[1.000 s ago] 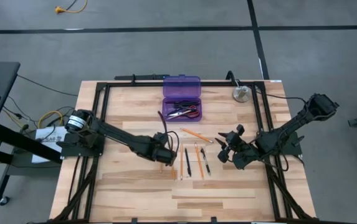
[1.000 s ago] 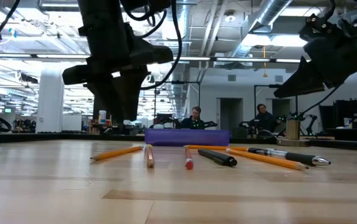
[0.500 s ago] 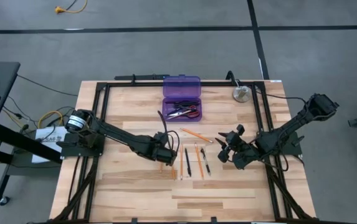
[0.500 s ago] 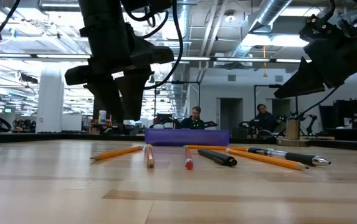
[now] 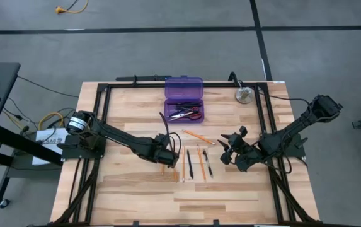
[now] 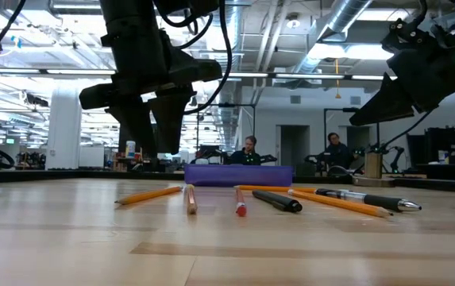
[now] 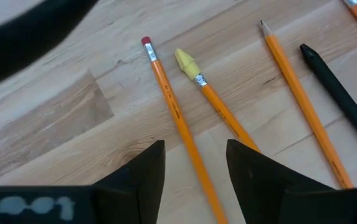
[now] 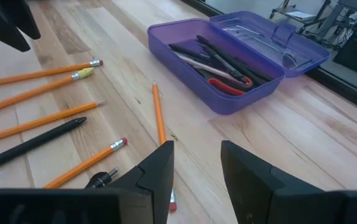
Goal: Pick & place school supplies into a supply box
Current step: Put the orange pencil into the violet supply box
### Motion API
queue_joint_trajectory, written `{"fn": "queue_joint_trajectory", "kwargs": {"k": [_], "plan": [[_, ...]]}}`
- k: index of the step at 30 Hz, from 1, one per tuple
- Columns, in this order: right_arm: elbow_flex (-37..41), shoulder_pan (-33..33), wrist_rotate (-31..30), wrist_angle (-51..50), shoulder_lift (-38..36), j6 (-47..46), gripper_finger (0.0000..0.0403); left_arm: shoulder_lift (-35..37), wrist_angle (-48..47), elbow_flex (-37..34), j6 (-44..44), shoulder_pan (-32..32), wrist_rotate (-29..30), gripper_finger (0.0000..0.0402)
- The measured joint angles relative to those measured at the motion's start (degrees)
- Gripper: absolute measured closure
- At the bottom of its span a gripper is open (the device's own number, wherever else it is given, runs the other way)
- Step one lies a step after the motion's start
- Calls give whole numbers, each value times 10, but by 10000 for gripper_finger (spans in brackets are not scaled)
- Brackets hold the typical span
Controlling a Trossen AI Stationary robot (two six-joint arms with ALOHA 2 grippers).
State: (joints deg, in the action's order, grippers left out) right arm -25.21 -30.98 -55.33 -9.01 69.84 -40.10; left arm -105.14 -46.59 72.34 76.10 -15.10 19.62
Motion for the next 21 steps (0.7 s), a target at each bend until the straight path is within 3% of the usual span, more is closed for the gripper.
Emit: {"fn": "queue_joint_trajectory", "kwargs": {"k": [12,21], "plan": [[0,0,0,0,0,0,277,0,10,-3,-1,1,1,242],[0,0,0,-1,0,0,277,0,70,-56,8,1,-3,242]]}}
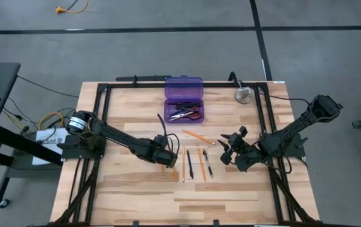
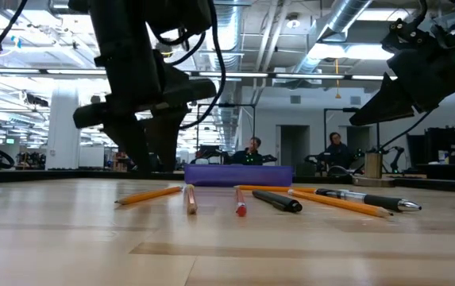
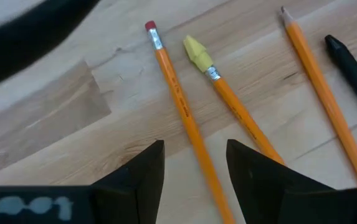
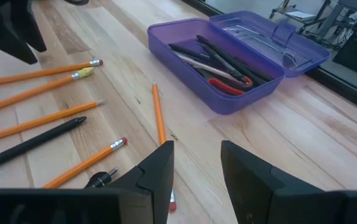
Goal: Pick & place school supplies into a supply box
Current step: Put the orange pencil into the violet supply box
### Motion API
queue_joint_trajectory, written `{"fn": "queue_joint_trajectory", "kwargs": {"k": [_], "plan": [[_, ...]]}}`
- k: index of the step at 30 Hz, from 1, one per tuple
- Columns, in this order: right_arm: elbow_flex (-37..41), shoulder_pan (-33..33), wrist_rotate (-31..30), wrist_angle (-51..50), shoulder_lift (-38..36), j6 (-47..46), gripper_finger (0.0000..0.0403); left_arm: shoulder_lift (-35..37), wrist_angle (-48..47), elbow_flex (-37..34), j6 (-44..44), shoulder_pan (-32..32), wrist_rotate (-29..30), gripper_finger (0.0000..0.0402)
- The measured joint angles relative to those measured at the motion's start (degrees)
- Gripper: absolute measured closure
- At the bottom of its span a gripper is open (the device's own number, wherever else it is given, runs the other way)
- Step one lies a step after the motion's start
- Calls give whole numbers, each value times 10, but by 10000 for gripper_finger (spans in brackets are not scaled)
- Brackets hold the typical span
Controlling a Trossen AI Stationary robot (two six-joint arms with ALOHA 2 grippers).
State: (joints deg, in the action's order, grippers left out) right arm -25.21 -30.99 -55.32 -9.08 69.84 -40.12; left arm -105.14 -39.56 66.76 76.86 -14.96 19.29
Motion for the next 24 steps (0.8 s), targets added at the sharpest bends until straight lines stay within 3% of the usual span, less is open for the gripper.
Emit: {"fn": "queue_joint_trajectory", "kwargs": {"k": [8,24], "plan": [[0,0,0,-1,0,0,277,0,51,-30,2,5,-11,242],[0,0,0,-3,0,-4,277,0,61,-32,4,6,-10,242]]}}
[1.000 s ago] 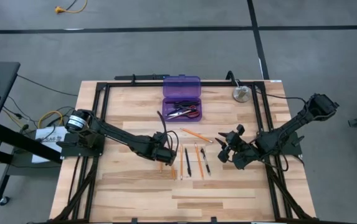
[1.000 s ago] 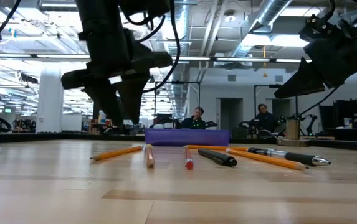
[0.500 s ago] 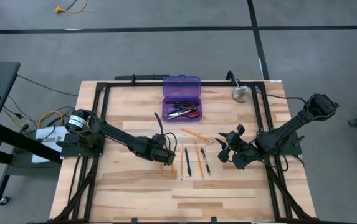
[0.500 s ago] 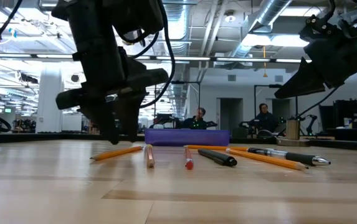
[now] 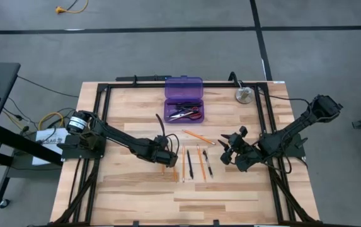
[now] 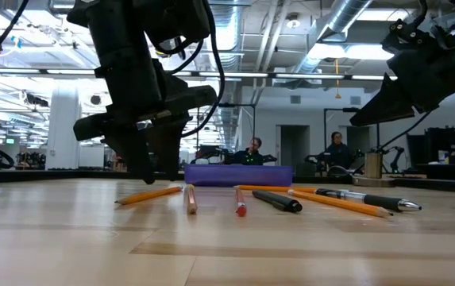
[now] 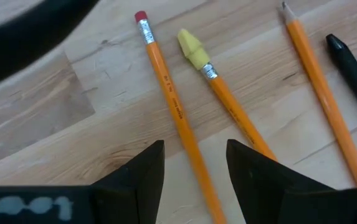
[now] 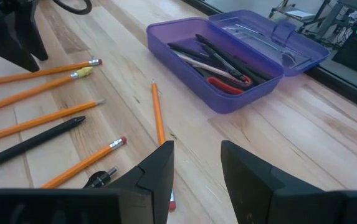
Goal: Pick & place school supplies into a supply box
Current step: Put the orange pencil into the violet supply box
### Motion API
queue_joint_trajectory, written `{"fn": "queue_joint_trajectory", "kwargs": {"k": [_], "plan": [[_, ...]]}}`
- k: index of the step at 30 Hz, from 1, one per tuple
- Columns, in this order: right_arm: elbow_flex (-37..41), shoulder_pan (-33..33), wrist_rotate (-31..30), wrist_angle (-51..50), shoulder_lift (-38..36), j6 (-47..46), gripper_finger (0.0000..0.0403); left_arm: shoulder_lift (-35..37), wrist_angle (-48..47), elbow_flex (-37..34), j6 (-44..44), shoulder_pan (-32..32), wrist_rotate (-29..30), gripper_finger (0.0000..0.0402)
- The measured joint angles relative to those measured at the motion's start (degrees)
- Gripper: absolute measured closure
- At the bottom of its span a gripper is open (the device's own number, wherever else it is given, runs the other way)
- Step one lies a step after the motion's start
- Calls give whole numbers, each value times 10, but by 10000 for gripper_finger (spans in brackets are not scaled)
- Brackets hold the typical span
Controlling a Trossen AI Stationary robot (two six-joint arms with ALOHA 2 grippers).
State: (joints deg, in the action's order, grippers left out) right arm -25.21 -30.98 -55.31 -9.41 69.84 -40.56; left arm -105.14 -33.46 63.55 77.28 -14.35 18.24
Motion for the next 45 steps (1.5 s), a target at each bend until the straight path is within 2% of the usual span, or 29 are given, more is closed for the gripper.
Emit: {"fn": "queue_joint_trajectory", "kwargs": {"k": [4,13,34,38,45], "plan": [[0,0,0,0,0,0,277,-1,0,0,0,0,0,242],[0,0,10,-4,0,-1,277,-63,4,7,0,4,-6,242],[0,0,15,-5,0,-1,277,-62,-5,9,45,5,-11,244],[0,0,15,-5,0,0,277,-62,-9,9,44,5,-12,266],[0,0,15,-5,0,0,277,-62,-21,8,43,5,-12,336]]}}
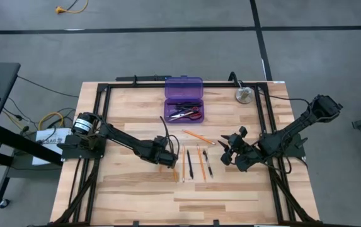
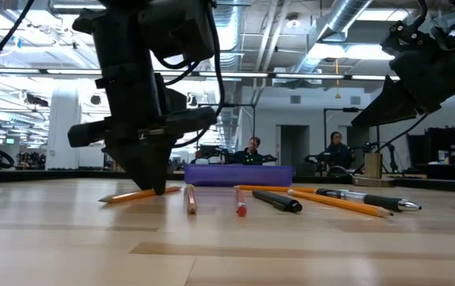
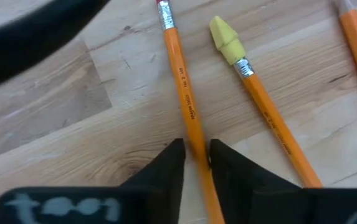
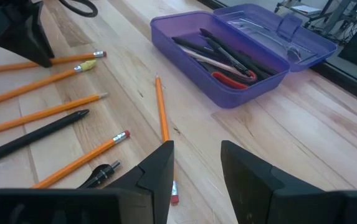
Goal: Pick & place school supplies into a supply box
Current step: Put the orange pencil into the violet supply box
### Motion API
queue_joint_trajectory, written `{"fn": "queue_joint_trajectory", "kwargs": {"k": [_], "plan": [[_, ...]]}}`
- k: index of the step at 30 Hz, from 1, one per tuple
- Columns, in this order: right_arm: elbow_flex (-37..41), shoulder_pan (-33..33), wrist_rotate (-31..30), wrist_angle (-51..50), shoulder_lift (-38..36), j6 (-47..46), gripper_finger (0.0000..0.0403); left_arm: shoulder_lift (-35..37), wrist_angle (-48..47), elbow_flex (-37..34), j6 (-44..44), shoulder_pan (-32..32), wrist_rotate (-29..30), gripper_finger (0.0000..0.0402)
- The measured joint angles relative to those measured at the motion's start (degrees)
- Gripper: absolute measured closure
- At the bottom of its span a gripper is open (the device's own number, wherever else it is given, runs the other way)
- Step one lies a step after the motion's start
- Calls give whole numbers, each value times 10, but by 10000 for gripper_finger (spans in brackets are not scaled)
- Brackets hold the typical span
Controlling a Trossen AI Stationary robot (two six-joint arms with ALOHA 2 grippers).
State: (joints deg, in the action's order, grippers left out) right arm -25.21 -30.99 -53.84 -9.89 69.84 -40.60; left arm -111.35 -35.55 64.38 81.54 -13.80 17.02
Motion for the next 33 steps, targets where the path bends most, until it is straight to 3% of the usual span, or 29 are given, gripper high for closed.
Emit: {"fn": "queue_joint_trajectory", "kwargs": {"k": [9,33], "plan": [[0,0,0,0,0,0,277,0,-8,0,2,0,4,391],[0,0,0,0,0,0,277,4,-31,0,15,-1,36,384]]}}
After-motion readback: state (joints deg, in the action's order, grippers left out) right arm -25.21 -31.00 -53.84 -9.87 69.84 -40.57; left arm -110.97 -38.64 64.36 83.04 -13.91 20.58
